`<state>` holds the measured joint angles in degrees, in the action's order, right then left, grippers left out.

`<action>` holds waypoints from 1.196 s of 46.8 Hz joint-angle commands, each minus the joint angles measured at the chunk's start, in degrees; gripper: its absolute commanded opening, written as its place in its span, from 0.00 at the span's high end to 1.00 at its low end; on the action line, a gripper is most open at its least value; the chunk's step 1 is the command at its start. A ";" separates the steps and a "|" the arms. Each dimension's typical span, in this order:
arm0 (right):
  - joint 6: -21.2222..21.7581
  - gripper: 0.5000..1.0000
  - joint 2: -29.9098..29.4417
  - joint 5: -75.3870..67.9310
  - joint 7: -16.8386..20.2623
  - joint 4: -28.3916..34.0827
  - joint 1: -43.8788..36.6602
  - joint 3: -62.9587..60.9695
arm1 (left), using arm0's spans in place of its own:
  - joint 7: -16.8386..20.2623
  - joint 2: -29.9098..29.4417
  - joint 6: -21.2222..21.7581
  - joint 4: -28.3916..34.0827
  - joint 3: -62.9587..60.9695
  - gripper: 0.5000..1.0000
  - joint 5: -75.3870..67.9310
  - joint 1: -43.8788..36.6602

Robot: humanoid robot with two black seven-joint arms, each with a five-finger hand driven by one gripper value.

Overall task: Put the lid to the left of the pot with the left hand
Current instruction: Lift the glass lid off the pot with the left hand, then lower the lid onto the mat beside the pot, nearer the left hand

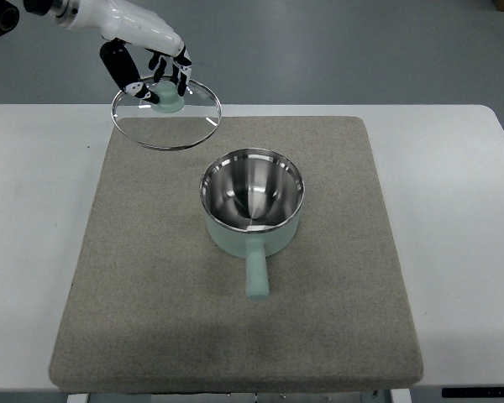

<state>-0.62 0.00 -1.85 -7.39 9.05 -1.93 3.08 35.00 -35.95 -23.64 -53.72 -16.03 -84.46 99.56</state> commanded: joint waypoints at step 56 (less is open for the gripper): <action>0.00 0.15 0.00 0.00 0.00 0.00 0.00 0.00 | 0.00 -0.70 10.81 6.52 -1.55 1.00 0.62 -16.24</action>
<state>-0.62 0.00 -1.85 -7.38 9.05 -1.93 3.08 35.00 -36.67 -13.08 -46.93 -17.51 -83.87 83.57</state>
